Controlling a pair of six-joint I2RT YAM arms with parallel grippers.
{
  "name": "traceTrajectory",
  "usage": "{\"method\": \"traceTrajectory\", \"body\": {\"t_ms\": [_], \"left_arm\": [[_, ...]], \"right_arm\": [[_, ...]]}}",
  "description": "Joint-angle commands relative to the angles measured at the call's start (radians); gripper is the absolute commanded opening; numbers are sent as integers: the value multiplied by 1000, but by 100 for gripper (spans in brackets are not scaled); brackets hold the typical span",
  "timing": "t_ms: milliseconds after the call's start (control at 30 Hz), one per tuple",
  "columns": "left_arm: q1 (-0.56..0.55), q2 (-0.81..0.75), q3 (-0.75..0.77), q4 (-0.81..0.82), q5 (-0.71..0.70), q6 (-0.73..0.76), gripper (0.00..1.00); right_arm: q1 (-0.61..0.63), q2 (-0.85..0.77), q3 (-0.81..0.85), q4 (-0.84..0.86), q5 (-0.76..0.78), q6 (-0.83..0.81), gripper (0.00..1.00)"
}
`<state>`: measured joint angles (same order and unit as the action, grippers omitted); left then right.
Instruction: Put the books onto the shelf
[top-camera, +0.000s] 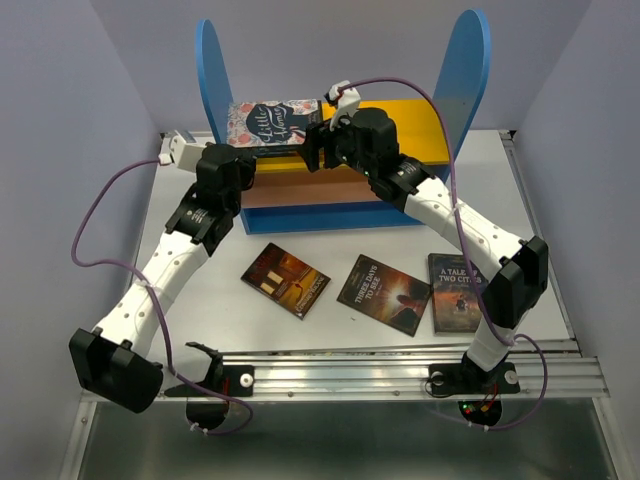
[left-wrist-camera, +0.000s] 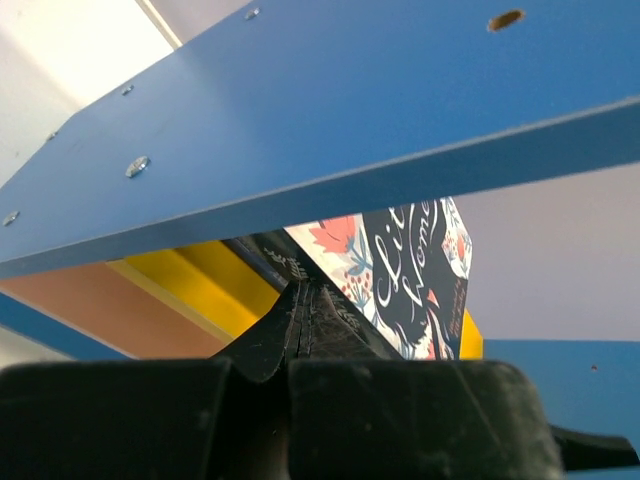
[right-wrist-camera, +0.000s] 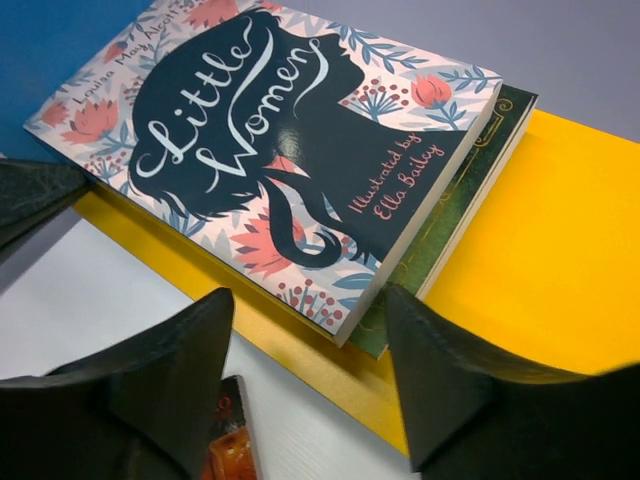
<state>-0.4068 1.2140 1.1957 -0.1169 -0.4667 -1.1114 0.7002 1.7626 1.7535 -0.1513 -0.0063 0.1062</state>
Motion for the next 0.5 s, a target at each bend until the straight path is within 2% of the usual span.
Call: {"method": "traceTrajectory", "body": {"t_ms": [0,100,133,200,233,300,400,467], "left_arm": [[3,-70,-5,22,55,42,0],[3,-140,-51,23,146,97,2],[3,-175,-65,23,201,120,9],[2,-209,-112,7,270,162,34],[0,-244,-134,-19,342,191,61],[-9,-283,-221,-64,445,188,79],[-36,-375,-361,-92,503,165,93],[-41,-436,-425,-201,505,148,96]], "right_arm": [[5,-51,15,67,2,-20,81],[5,-133,-44,35,90,-45,100],[5,-162,-73,29,132,-45,100],[5,-265,-142,9,166,-40,100],[5,-303,-225,-17,178,-25,100],[5,-429,-376,-40,187,6,100],[5,-547,-543,-39,142,41,100],[5,-621,-679,-34,53,42,100]]}}
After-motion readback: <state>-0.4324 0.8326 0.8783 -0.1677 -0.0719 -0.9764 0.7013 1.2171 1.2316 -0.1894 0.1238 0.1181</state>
